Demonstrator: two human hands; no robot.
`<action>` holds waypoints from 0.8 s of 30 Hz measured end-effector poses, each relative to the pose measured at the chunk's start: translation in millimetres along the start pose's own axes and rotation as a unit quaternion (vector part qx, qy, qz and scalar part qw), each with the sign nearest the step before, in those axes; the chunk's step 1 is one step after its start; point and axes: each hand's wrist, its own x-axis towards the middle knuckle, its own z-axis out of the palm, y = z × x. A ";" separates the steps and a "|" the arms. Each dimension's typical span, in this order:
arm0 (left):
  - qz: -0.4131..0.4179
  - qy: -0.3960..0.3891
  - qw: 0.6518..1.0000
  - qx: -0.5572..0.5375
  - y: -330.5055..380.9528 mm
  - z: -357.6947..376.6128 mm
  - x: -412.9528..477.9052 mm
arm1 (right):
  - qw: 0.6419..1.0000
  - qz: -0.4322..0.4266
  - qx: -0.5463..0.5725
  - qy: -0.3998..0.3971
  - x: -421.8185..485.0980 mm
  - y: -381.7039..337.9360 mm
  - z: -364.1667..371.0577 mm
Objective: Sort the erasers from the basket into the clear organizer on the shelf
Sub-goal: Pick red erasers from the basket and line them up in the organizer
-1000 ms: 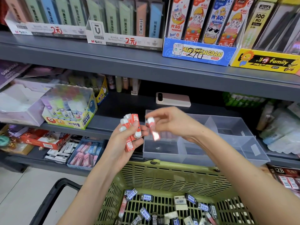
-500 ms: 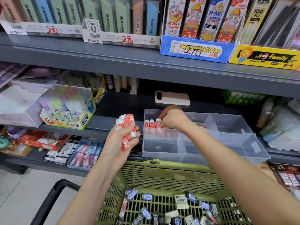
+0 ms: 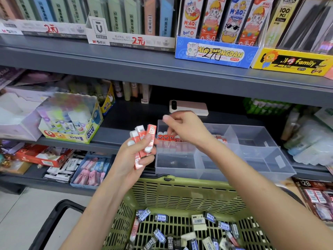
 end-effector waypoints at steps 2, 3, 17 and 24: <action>0.001 -0.005 1.000 0.005 -0.9 1.4 -0.4 | 0.987 0.001 0.133 -0.088 -14.9 -12.0 -1.7; 0.001 -0.009 1.000 0.008 -1.6 2.3 -0.6 | 0.982 -0.002 0.145 -0.120 -19.6 -14.7 -2.3; -0.002 -0.048 0.999 -0.012 -1.3 4.1 -1.3 | 0.962 -0.016 0.194 -0.192 -32.3 -13.7 -5.8; -0.014 -0.011 1.000 -0.015 -1.6 1.0 0.6 | 0.984 -0.023 0.169 -0.047 -15.6 2.8 -27.0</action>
